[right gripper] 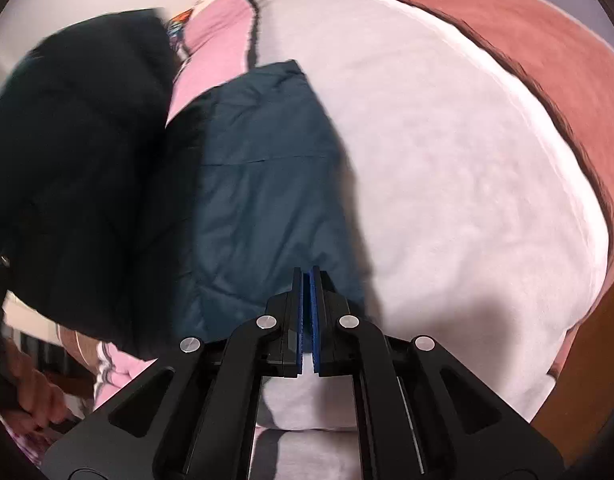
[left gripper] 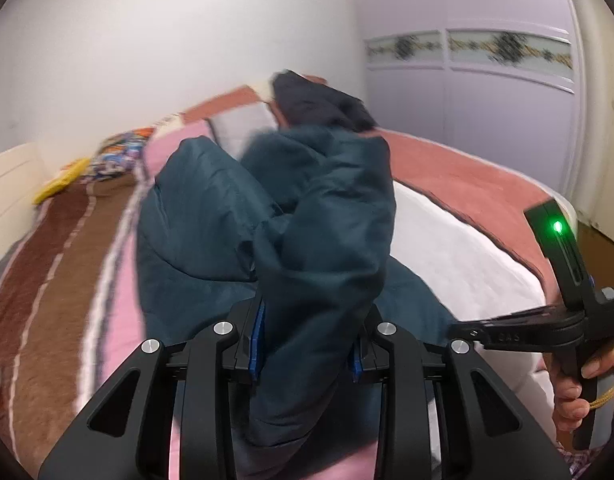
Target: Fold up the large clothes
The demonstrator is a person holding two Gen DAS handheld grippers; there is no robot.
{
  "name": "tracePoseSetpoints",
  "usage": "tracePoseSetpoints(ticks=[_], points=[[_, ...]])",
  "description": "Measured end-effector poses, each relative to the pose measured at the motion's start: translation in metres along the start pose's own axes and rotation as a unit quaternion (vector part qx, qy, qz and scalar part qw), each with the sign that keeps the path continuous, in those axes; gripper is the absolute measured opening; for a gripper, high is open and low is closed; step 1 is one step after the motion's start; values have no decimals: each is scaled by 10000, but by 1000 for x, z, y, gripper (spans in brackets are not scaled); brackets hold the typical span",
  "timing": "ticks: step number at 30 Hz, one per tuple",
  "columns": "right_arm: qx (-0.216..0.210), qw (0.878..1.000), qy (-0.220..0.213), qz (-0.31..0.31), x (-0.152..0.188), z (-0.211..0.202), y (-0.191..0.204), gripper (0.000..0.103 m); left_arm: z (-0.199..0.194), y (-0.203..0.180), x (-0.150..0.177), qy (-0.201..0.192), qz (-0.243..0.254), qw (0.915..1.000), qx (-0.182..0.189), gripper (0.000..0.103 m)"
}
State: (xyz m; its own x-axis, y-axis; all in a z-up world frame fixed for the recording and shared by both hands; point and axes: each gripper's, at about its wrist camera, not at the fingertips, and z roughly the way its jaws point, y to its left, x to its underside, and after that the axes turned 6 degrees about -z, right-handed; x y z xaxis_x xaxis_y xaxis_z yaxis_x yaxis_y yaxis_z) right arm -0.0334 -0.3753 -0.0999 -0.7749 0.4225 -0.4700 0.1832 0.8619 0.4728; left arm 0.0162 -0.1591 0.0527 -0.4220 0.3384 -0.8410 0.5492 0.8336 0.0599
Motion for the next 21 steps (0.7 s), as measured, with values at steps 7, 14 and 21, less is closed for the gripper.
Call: tracePoseSetpoints(ticks=[7, 14, 21], points=[[-29, 9999, 7, 125, 7, 5, 1, 6, 45, -37, 23, 589, 295, 9970, 404, 40], [12, 9995, -161, 265, 8, -18, -14, 6, 46, -39, 15, 952, 109, 9905, 987, 77], [142, 9981, -577, 167, -10, -58, -20, 6, 8, -29, -18, 821, -479, 9757, 1973, 77]])
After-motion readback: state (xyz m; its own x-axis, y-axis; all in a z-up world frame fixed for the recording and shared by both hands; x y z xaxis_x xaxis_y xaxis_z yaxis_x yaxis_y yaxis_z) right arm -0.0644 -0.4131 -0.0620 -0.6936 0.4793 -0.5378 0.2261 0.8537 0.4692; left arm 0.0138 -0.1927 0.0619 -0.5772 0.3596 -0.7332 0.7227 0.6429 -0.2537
